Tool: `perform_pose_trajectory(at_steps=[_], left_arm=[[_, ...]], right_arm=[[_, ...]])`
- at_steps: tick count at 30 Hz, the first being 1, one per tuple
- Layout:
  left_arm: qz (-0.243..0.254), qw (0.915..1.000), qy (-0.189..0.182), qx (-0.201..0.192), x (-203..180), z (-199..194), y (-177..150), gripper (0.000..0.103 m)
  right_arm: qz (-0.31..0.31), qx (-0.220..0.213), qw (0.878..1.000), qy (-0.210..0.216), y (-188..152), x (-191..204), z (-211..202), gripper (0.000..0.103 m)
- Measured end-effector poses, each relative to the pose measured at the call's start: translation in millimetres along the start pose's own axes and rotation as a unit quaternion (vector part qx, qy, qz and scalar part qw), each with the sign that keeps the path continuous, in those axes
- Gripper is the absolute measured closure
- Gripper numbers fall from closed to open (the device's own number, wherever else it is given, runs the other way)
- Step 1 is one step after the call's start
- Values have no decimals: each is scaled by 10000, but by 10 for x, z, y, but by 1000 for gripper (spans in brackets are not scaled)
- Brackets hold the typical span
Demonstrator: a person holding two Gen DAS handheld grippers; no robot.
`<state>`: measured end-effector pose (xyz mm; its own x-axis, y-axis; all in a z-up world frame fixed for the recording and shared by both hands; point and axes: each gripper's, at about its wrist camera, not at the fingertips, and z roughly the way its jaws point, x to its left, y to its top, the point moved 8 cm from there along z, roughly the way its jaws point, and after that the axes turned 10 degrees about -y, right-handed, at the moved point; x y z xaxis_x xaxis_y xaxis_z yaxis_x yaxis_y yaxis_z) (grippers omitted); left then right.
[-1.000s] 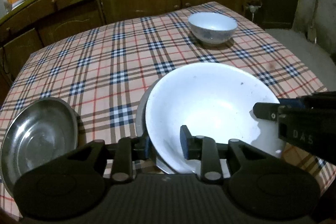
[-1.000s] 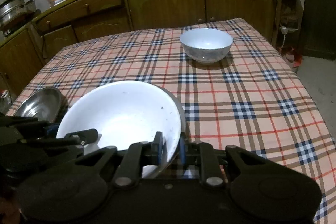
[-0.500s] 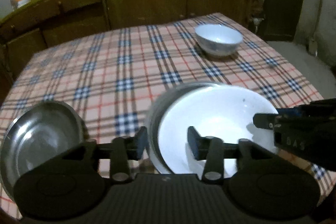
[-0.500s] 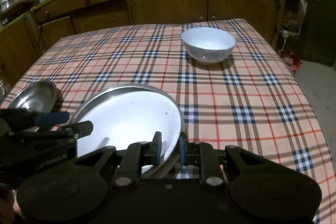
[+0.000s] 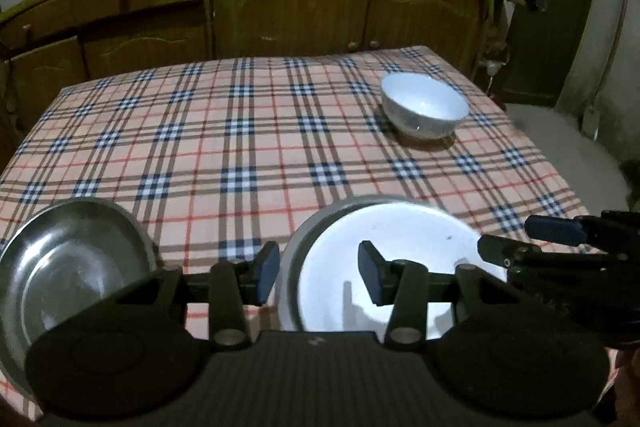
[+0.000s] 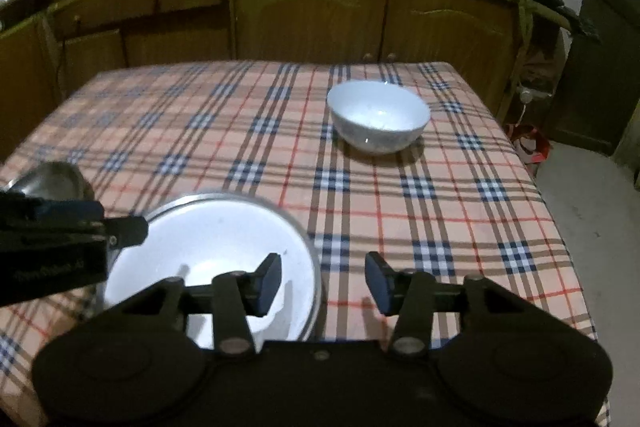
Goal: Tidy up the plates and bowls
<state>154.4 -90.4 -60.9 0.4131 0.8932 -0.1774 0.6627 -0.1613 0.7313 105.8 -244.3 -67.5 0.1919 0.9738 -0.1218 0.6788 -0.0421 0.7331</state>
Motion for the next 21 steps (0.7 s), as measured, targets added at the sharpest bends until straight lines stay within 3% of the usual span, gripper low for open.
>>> perform_pose_trajectory(at_steps=[7, 21], left_arm=[[79, 10000, -13, -31, -60, 60, 164, 52], [307, 9995, -104, 64, -137, 386, 460, 45]], right_arm=[[434, -81, 9988, 230, 162, -150, 32, 41], [765, -131, 9968, 199, 427, -431, 343, 41]])
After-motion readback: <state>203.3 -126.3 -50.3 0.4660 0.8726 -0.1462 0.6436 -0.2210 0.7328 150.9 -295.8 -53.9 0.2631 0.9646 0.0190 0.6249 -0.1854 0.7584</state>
